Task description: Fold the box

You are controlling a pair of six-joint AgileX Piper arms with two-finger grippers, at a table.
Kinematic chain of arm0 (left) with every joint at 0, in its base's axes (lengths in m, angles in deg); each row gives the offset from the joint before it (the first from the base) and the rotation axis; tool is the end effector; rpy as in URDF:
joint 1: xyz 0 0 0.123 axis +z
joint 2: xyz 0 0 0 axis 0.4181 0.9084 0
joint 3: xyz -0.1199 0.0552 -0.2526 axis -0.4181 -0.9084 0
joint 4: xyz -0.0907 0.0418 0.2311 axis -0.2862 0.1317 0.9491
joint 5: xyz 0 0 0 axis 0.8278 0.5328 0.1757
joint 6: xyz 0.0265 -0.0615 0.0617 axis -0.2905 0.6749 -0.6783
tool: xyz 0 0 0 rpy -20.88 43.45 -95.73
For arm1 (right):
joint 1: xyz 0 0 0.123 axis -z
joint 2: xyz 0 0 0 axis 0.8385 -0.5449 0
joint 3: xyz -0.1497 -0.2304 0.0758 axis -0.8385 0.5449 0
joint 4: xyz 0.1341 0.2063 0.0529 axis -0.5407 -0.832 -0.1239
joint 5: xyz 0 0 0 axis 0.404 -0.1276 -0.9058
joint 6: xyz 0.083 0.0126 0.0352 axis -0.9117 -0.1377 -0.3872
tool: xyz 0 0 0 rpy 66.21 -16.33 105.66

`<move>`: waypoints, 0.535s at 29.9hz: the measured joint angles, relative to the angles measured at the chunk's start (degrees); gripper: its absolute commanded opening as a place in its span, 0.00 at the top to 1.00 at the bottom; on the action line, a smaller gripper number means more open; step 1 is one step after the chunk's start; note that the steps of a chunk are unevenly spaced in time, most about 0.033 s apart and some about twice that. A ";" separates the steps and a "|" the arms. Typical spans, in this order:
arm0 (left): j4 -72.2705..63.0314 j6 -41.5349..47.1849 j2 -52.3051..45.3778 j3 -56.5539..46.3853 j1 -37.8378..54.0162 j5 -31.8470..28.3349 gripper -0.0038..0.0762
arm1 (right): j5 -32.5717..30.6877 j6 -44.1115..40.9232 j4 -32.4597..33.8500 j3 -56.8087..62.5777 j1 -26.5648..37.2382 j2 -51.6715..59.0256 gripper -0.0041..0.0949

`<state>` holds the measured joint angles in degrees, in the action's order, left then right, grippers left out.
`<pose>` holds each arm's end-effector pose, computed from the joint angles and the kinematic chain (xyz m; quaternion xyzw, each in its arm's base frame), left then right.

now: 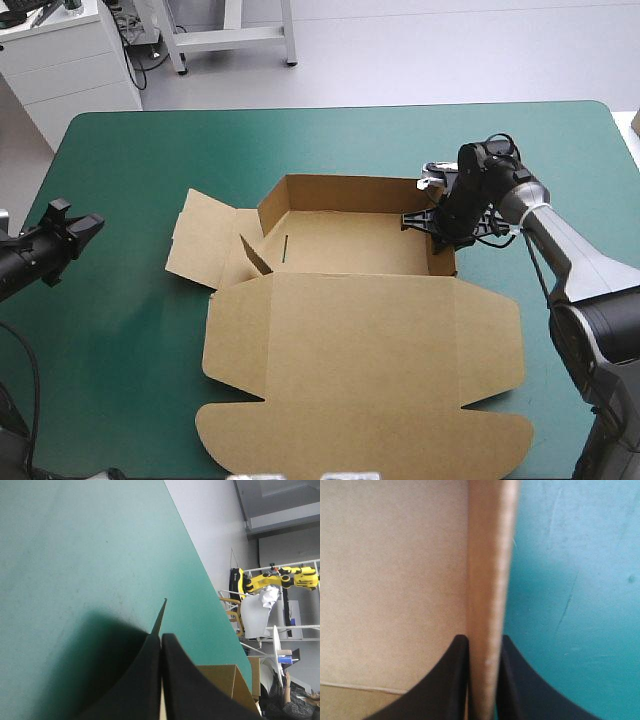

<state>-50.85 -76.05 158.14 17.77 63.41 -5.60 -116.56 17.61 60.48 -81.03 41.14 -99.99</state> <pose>0.2750 0.1237 0.2596 -0.3470 0.7478 -0.4254 0.3735 0.3721 0.1138 0.2614 -0.0290 0.9943 0.0653 0.0796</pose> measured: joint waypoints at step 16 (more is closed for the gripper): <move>-0.43 -0.53 0.00 0.00 0.00 0.81 0.99 | -2.83 4.20 -0.77 -4.54 0.19 4.18 0.98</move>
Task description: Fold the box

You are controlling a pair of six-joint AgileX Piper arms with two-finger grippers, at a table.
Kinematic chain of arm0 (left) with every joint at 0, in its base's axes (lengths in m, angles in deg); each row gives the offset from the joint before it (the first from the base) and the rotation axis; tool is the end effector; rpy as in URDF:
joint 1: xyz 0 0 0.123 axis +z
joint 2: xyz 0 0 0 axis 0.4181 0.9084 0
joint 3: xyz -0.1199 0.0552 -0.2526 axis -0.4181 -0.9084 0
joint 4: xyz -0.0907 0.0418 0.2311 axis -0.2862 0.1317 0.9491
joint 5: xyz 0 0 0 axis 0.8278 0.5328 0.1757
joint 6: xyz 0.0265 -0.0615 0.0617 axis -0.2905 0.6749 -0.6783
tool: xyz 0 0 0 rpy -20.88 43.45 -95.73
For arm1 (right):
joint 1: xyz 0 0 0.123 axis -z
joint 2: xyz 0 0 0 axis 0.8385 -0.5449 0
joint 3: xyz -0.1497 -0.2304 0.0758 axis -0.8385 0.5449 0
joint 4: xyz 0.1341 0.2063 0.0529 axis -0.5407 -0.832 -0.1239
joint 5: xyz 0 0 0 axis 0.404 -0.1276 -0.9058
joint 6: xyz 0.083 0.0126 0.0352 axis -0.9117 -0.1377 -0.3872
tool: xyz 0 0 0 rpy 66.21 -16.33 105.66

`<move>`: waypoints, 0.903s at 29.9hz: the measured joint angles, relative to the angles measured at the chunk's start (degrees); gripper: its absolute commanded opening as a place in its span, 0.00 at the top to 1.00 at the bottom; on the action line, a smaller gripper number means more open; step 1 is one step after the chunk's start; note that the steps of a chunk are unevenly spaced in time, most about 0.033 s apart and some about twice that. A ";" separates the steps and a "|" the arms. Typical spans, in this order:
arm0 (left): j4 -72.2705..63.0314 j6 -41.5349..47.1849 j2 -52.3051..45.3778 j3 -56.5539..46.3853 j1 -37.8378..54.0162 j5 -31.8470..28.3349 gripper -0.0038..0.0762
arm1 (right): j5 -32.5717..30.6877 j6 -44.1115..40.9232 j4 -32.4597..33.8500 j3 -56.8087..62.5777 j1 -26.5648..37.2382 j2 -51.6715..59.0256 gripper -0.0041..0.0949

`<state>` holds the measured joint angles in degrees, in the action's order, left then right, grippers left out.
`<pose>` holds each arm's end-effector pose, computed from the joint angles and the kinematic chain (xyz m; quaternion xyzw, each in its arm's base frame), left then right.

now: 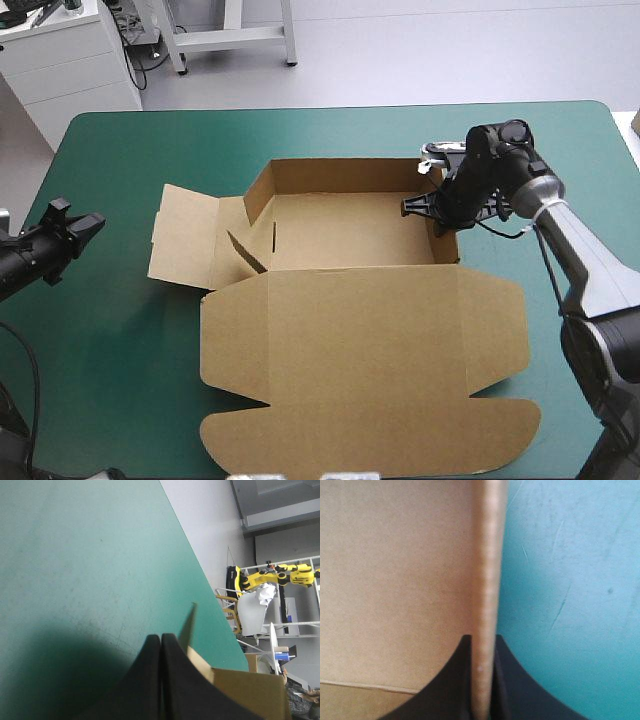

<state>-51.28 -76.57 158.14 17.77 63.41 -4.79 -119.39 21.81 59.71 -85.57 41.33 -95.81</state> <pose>0.2749 0.1227 0.2606 -0.3411 0.7468 -0.4308 0.3746 0.3640 0.1115 0.3102 -0.0665 0.9860 0.0797 0.1305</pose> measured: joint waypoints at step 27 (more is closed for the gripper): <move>0.74 -7.97 0.00 0.00 -5.35 9.81 0.94 | -0.94 14.29 -13.13 -0.24 4.51 20.38 0.98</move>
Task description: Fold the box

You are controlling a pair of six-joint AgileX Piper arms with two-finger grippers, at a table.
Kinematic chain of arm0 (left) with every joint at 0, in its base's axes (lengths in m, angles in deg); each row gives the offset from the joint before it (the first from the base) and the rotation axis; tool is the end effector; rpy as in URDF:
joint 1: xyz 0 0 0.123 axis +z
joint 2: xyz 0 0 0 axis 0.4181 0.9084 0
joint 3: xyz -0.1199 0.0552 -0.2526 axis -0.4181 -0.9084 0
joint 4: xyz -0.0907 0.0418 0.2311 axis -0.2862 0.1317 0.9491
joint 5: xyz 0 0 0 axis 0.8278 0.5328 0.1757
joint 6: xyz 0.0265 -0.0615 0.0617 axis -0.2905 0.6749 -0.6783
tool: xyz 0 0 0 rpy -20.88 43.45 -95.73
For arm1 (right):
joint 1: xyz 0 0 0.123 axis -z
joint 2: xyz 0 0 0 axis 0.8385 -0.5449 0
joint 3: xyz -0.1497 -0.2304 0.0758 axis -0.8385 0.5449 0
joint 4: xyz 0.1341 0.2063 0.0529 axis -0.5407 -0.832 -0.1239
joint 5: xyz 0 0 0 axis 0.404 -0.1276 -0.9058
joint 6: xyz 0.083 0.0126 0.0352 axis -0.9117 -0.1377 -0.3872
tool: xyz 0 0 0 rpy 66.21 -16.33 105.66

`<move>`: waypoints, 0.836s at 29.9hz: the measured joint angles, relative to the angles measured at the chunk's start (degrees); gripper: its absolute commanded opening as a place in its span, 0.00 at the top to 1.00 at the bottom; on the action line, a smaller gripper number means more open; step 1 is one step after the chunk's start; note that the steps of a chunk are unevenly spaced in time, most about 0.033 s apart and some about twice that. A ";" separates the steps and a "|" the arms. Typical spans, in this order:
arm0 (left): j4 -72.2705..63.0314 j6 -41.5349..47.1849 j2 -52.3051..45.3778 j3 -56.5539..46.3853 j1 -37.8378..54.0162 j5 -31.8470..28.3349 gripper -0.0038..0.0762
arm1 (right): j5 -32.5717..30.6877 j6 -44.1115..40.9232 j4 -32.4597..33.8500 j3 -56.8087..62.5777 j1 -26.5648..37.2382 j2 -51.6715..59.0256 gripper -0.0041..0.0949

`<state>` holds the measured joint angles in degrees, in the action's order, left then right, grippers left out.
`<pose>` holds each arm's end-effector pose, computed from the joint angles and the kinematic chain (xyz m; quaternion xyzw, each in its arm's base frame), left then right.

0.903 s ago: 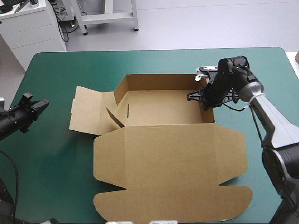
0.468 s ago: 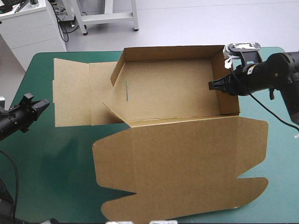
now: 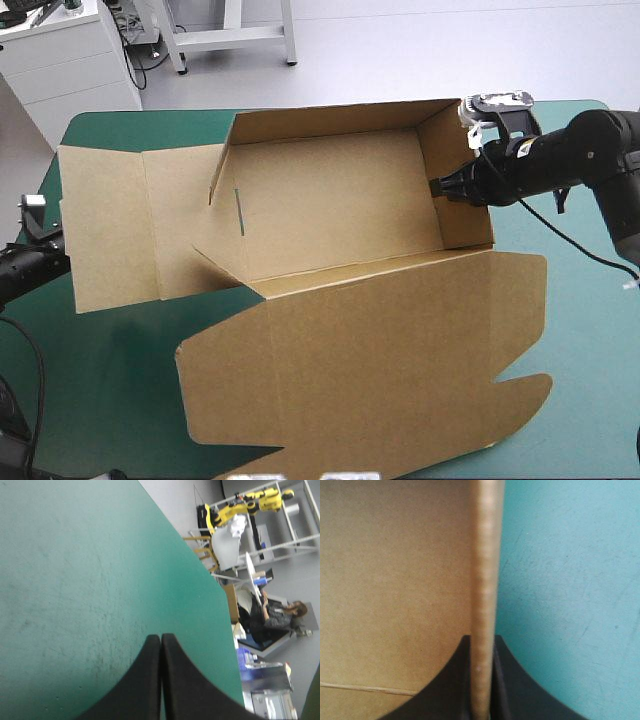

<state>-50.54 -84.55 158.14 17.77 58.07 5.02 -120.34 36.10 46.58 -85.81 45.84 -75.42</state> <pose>0.2786 0.0837 0.2665 -0.2001 0.7758 -0.4827 0.3536 0.2780 0.0837 0.4355 -0.1508 0.9248 0.1772 0.3010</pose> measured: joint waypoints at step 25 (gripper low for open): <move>5.63 -0.23 0.00 1.76 -10.85 0.48 0.30 | 3.51 -0.24 -3.45 0.00 0.00 -4.65 0.98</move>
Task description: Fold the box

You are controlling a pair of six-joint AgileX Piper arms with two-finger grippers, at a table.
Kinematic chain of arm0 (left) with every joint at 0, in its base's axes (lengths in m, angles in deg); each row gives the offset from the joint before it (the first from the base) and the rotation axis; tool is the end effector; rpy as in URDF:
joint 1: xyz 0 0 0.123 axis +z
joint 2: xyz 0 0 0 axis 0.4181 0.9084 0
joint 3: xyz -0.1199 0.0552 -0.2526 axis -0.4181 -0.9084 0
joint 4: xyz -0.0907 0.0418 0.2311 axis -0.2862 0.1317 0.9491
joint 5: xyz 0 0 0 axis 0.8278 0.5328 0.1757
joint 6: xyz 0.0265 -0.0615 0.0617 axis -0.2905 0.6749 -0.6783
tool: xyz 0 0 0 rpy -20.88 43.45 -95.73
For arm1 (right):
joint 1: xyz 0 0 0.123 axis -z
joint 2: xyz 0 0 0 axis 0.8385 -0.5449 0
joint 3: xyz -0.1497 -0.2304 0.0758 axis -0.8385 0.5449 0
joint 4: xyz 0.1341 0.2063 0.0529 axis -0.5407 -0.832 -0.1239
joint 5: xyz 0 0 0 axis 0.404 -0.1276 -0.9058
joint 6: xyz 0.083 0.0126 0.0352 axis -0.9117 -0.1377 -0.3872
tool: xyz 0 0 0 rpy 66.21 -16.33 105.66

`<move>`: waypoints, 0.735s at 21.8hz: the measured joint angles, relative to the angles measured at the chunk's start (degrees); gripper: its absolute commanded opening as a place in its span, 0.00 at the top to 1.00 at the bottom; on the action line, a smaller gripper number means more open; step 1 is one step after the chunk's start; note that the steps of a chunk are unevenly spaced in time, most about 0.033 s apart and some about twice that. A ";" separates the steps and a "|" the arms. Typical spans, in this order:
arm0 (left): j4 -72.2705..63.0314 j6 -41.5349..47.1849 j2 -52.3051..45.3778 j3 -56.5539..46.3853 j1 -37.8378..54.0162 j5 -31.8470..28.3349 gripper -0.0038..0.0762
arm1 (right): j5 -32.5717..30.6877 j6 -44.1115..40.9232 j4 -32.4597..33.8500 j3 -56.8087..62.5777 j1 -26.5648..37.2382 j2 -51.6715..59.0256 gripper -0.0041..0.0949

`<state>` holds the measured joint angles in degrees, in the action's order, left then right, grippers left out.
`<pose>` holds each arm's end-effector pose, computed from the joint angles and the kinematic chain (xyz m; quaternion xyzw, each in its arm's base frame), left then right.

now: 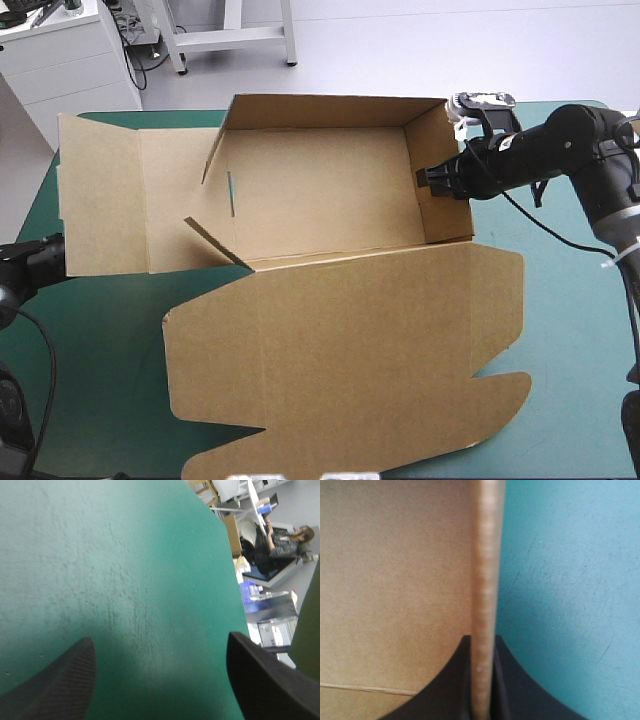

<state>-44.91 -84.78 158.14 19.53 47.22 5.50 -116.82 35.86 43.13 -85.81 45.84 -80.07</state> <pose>0.2885 0.0303 0.2675 -0.0890 0.8164 -0.4877 0.2961 0.3053 0.0933 0.4158 -0.1343 0.9252 0.2064 0.2888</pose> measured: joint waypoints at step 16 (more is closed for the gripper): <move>1.39 1.74 -2.32 4.81 -8.45 0.22 0.30 | 1.28 -2.62 9.20 0.00 0.41 -6.68 0.98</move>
<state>-43.52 -83.04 155.81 24.34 38.77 5.72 -115.54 33.24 52.33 -85.81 46.25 -86.75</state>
